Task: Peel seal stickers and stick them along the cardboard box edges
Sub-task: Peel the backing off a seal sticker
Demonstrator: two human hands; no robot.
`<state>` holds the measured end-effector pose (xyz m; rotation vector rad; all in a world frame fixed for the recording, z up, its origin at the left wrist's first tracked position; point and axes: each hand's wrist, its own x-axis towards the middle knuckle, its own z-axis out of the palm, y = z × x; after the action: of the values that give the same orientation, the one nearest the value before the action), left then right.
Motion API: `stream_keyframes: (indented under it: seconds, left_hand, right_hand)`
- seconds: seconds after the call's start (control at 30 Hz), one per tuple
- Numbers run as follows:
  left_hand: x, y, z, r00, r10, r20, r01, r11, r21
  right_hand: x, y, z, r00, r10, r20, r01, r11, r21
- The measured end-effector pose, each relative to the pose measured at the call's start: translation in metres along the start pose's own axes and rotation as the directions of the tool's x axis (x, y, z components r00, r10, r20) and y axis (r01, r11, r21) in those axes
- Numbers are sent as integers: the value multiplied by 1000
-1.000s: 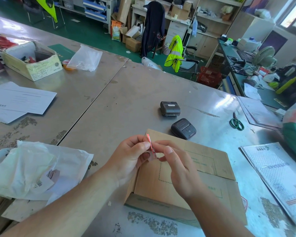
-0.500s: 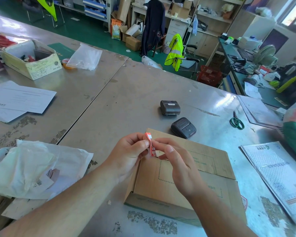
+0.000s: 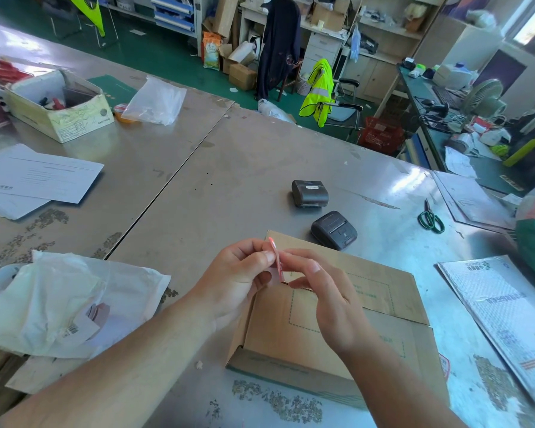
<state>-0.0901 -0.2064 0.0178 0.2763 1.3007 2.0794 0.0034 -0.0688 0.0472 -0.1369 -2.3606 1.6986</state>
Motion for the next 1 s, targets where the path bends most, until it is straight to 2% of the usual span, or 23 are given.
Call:
stream_keyframes:
  seconds: [0.2, 0.3, 0.4, 0.47, 0.53, 0.7, 1.0]
  left_hand:
    - [-2, 5, 4, 1000, -9, -17, 10, 999, 52]
    - [-3, 7, 6, 998, 54, -16, -51, 986, 160]
    - [-3, 9, 9, 994, 110, 24, -113, 957, 266]
    - [-5, 11, 12, 989, 142, 53, -151, 927, 344]
    - [-7, 14, 14, 984, 162, 73, -178, 890, 419]
    - [-10, 15, 17, 966, 254, 43, -218, 718, 661]
    - [-11, 12, 16, 960, 270, 78, -244, 659, 711]
  right_hand:
    - [1, 3, -3, 1000, 12, -2, -12, 1000, -12]
    - [4, 3, -3, 988, 153, 6, -152, 976, 153]
    - [9, 3, -5, 954, 297, 45, -295, 895, 336]
    - [12, 4, -7, 938, 339, 76, -340, 847, 409]
    - [13, 6, -9, 930, 359, 83, -356, 817, 453]
    - [11, 2, -8, 921, 378, 92, -370, 778, 508]
    - [11, 5, -12, 925, 326, 196, -378, 734, 564]
